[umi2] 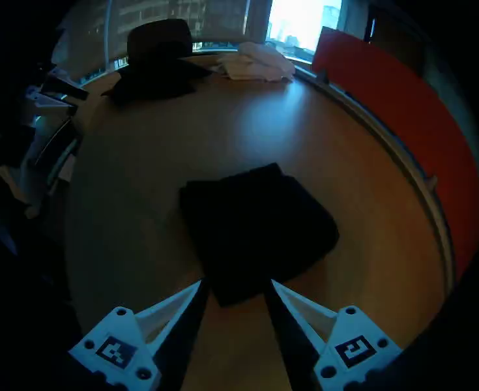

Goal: Fold towel

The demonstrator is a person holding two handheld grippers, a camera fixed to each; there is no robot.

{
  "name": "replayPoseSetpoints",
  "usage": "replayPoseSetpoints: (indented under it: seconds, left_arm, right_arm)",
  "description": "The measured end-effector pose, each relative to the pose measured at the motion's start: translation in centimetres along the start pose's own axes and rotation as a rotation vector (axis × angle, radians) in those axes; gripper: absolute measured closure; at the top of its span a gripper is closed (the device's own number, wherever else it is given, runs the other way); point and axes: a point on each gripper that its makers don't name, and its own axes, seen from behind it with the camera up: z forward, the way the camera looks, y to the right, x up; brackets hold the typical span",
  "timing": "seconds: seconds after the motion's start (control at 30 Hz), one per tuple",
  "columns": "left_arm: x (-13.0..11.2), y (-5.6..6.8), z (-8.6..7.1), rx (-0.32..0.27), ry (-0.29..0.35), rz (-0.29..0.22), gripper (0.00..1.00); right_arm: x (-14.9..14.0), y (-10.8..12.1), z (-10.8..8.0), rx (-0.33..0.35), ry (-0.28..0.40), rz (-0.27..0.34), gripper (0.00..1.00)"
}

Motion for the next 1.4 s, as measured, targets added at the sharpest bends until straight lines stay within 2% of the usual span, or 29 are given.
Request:
replayPoseSetpoints:
  seconds: [0.33, 0.7, 1.03, 1.3, 1.4]
  left_arm:
    - [0.0, 0.1, 0.1, -0.004, -0.001, 0.000, 0.30]
    - [0.0, 0.2, 0.1, -0.005, -0.003, 0.003, 0.30]
    - [0.0, 0.2, 0.3, -0.007, -0.006, 0.006, 0.30]
    - [0.0, 0.2, 0.5, -0.011, -0.010, 0.007, 0.30]
    - [0.1, 0.2, 0.5, -0.012, -0.010, 0.009, 0.30]
  right_arm:
    - [-2.5, -0.9, 0.9, 0.015, -0.045, 0.042, 0.39]
    - [-3.0, -1.4, 1.5, 0.026, -0.055, 0.096, 0.54]
    - [-2.9, -1.3, 1.8, 0.018, -0.051, 0.139, 0.73]
    - [-2.9, -1.4, 1.9, 0.013, -0.047, 0.161, 0.73]
    - [-2.8, -1.4, 2.0, 0.016, -0.044, 0.170, 0.83]
